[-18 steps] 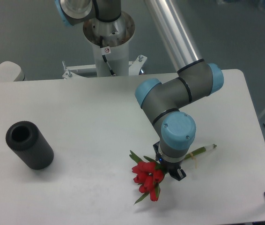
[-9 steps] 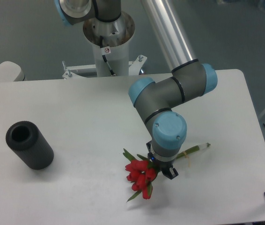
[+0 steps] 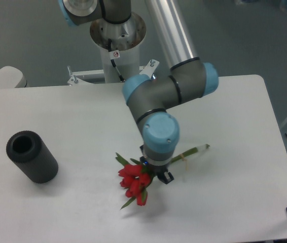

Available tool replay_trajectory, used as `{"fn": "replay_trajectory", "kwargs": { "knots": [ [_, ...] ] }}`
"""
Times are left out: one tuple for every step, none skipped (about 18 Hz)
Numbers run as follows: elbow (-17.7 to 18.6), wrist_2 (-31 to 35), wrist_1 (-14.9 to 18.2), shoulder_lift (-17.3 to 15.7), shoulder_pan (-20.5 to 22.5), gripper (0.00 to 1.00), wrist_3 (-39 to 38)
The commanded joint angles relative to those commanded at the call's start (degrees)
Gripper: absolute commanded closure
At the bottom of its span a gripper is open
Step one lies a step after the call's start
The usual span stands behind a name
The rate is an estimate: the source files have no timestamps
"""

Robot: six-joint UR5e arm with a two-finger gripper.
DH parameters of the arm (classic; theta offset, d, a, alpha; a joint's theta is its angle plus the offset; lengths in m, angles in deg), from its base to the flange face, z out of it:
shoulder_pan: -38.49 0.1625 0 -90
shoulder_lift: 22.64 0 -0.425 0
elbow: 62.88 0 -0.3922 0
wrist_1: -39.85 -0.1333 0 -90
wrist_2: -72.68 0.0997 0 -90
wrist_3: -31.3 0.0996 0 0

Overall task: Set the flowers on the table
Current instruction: 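Carry the held red tulips across the table and lower them toward the surface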

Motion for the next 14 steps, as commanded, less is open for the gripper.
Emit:
{"fn": "replay_trajectory", "kwargs": {
  "knots": [
    [0.00, 0.00, -0.09, 0.00, -0.88, 0.84, -2.20],
    [0.00, 0.00, -0.17, 0.09, -1.50, 0.84, -4.13],
    [0.09, 0.00, -0.26, 0.09, -1.94, 0.83, -5.46],
    [0.35, 0.00, -0.26, 0.17, -2.12, 0.83, -6.25],
    [0.70, 0.00, -0.35, 0.18, -2.29, 0.80, -6.61],
    [1.05, -0.09, -0.53, 0.09, -2.56, 0.76, -6.70],
    [1.32, -0.17, -0.53, 0.09, -2.73, 0.72, -6.70],
    [1.32, -0.18, -0.53, 0.09, -2.74, 0.67, -6.70],
    [1.32, -0.18, -0.53, 0.17, -2.82, 0.60, -6.79],
    [1.32, -0.18, -0.61, 0.35, -3.17, 0.53, -6.79],
    [1.32, -0.18, -0.62, 0.44, -3.26, 0.44, -6.79],
    [1.32, -0.18, -0.62, 0.44, -3.26, 0.22, -6.79],
    [1.41, -0.09, -0.62, 0.53, -3.26, 0.00, -6.79],
    [1.41, -0.09, -0.62, 0.61, -3.26, 0.00, -6.79]
  ]
}}
